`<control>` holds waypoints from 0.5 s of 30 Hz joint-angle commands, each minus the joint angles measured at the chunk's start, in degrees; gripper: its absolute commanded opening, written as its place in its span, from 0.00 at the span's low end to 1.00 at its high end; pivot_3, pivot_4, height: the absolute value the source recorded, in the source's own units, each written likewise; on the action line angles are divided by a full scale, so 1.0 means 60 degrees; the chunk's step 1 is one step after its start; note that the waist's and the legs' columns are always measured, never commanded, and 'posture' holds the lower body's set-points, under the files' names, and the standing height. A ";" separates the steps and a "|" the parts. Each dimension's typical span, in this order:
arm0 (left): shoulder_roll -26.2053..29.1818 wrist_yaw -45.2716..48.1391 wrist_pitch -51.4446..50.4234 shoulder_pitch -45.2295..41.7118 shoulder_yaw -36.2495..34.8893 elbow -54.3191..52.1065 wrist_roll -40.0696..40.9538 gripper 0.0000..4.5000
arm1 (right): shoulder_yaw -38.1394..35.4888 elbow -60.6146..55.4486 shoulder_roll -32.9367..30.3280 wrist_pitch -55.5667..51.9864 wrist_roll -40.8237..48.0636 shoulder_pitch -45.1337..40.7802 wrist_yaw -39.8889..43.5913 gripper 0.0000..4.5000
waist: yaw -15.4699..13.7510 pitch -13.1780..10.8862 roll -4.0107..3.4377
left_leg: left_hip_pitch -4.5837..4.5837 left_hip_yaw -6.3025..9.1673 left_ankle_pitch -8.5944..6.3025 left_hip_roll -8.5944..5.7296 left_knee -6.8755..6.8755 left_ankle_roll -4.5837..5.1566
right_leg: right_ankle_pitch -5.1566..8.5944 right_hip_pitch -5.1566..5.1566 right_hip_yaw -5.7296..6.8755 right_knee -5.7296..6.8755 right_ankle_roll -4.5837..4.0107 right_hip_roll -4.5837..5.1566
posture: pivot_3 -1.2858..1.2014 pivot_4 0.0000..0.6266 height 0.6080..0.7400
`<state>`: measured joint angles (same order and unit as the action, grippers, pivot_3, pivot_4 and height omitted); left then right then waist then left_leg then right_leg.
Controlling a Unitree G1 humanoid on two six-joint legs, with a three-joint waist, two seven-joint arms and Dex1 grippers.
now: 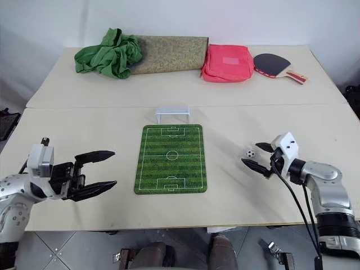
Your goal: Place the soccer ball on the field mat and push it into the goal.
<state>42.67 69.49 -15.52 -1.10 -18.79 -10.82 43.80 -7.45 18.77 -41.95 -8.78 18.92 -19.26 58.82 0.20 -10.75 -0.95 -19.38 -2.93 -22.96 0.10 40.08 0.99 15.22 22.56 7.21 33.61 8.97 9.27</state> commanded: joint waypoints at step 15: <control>-0.0288 0.0263 0.0846 0.0061 -0.0161 -0.0303 -0.0309 1.00 | -0.0055 0.0826 0.0393 0.1459 0.0043 -0.0709 0.1128 0.18 | 0.0006 0.0000 0.0000 | 0.0002 -0.0001 0.0000 0.0001 0.0001 0.0000 | 0.0000 0.0000 0.0001 0.0001 0.0000 -0.0001 | 0.52 0.24 1.00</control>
<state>41.24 70.18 -12.51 -0.99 -19.07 -11.03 42.30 -6.45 23.61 -39.84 -3.62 17.21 -22.22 62.63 0.24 -10.75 -0.95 -19.37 -2.94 -22.96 0.10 40.09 0.99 15.22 22.56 7.21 33.61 8.98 9.26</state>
